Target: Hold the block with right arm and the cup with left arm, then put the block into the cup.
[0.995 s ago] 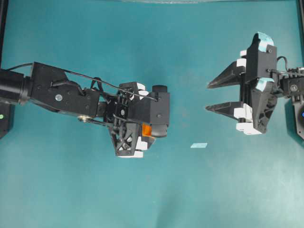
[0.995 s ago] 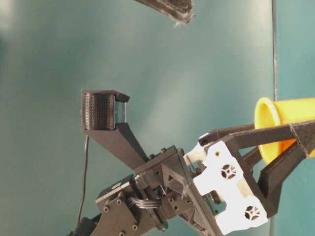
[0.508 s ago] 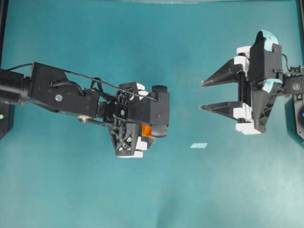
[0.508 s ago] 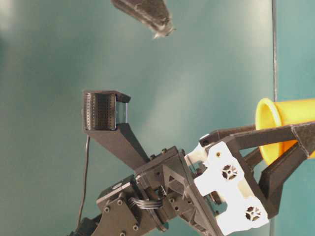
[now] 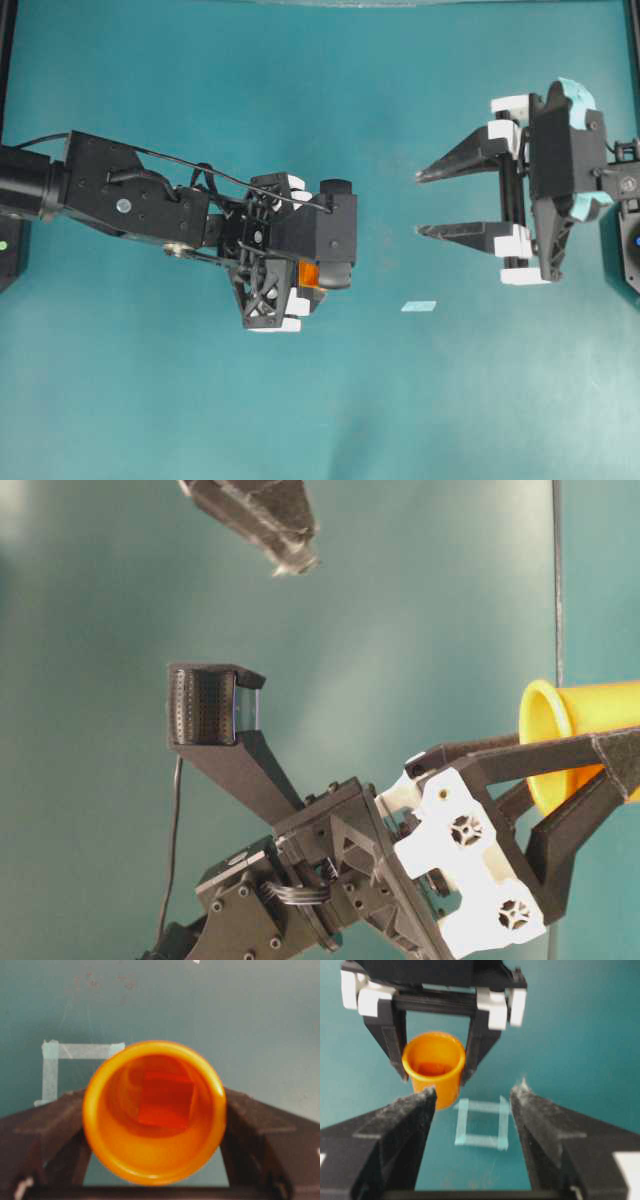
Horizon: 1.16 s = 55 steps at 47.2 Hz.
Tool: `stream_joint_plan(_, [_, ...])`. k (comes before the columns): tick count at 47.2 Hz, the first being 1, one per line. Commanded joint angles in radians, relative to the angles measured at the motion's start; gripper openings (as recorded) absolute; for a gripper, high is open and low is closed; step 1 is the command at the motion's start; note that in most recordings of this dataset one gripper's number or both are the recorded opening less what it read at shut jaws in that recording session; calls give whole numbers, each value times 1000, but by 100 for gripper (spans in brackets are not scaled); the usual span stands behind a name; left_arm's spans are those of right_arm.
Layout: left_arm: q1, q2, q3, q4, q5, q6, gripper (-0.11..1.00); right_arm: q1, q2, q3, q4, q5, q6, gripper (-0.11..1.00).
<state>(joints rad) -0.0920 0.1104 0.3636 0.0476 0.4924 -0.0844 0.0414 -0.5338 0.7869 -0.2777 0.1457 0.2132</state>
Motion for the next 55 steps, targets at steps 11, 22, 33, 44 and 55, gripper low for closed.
stream_joint_plan(11, [2,-23,-8,2,-3,3,69,14,-14,-31,-3,-100,-31,63])
stream_joint_plan(22, [2,-25,-2,2,-3,3,69,31,-15,-29,-2,-167,-28,63])
stream_joint_plan(33, [3,-31,8,2,-3,3,69,40,-14,-29,2,-206,-21,63])
stream_joint_plan(44, [2,-31,8,2,-5,3,69,38,-15,-31,3,-244,-20,63])
stream_joint_plan(55, [2,-31,8,2,-6,3,69,40,-15,-29,3,-247,-20,63])
